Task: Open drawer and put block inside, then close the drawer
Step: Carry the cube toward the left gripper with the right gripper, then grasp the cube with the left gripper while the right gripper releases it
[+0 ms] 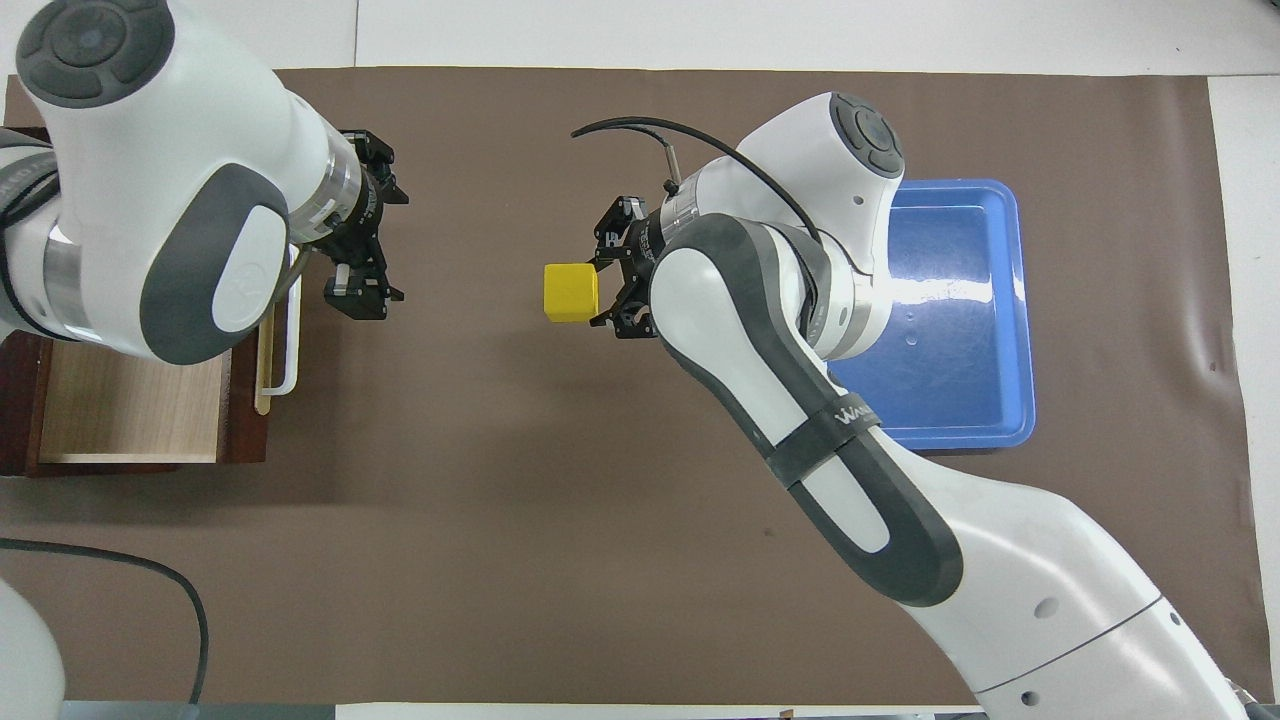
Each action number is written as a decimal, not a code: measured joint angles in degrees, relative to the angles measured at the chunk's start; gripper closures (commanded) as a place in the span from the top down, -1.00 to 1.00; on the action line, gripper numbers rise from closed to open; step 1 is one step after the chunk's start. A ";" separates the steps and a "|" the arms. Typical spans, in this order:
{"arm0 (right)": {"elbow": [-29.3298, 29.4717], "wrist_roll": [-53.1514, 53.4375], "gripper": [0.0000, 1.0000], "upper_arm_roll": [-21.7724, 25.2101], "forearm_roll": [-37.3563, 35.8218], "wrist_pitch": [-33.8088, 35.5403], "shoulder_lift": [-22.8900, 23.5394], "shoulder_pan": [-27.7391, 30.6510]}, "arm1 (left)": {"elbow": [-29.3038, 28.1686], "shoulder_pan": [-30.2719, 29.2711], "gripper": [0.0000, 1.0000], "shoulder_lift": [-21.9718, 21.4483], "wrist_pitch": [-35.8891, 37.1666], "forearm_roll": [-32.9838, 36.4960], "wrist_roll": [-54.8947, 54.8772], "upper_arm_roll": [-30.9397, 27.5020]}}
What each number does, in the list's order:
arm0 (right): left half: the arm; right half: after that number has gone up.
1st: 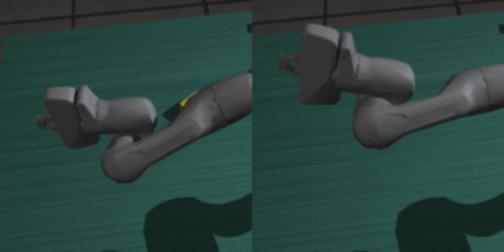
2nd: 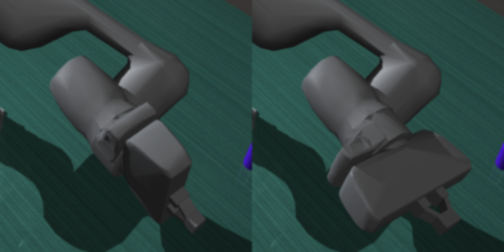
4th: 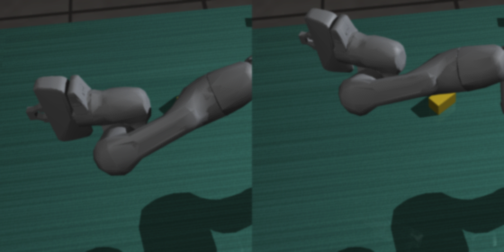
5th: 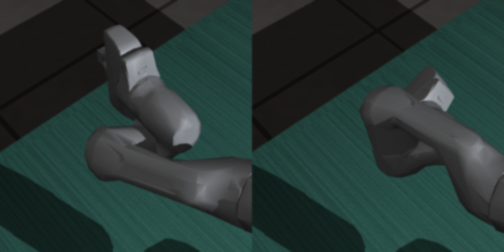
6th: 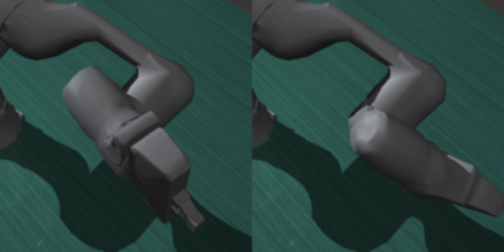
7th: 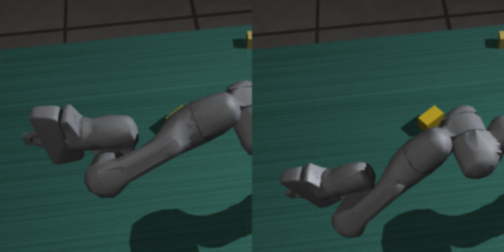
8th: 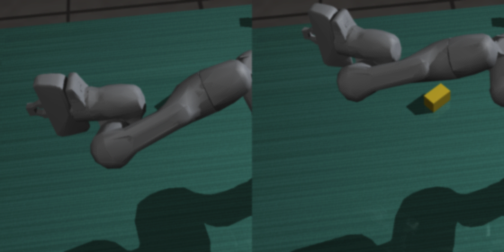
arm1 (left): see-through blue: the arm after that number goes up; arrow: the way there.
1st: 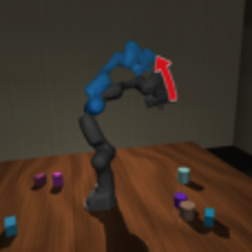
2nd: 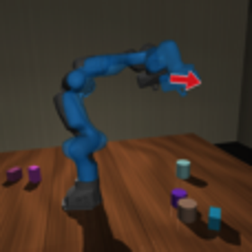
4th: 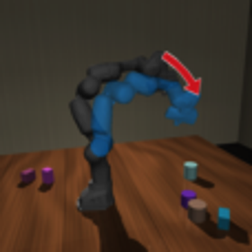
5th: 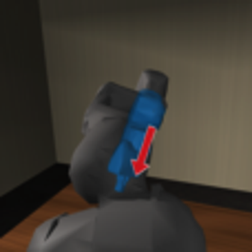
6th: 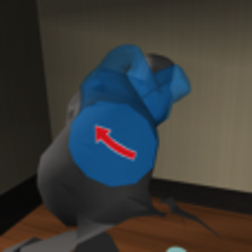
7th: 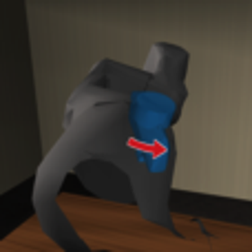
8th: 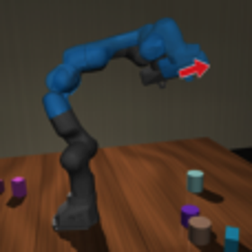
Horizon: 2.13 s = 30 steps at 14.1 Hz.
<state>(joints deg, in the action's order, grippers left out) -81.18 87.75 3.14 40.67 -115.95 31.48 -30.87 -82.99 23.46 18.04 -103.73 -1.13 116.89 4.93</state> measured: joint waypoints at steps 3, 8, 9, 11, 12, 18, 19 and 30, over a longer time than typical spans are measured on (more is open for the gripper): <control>0.09 0.00 -1.00 0.05 -0.29 0.00 0.03 -0.18 | -1.57 0.94 1.00 0.80 -0.18 0.10 2.14 -0.06; 0.12 0.00 -1.00 0.07 -0.34 0.00 0.04 -0.18 | -5.79 3.45 1.00 1.08 -3.25 0.43 5.94 -0.06; 0.14 0.00 -1.00 0.07 -0.34 0.00 0.04 -0.18 | -6.14 3.78 1.00 1.08 -3.48 0.44 6.19 -0.08; 0.18 0.00 -1.00 0.07 -0.34 0.00 0.04 -0.18 | -6.67 4.17 1.00 1.06 -3.72 0.45 6.53 -0.09; 0.20 0.00 -1.00 0.07 -0.34 0.00 0.04 -0.18 | -6.92 4.26 0.98 1.06 -3.88 0.45 6.80 -0.09; 0.25 0.00 -1.00 0.08 -0.34 -0.09 0.04 -0.18 | -7.30 4.44 -1.00 1.01 -5.15 0.51 8.16 -0.24; 0.30 0.00 -1.00 0.13 -0.38 -0.14 0.05 -0.18 | -7.34 4.47 -1.00 0.97 -5.26 0.64 8.10 -0.23; 0.48 0.00 -0.86 0.09 -0.40 -0.75 0.06 -0.27 | -7.30 4.49 -1.00 0.80 -5.46 1.24 7.97 -0.30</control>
<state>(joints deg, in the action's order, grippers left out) -80.70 87.74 3.22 40.27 -116.70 31.53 -31.14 -90.28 27.94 18.84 -109.18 0.11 124.86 4.63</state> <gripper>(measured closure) 0.445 0.441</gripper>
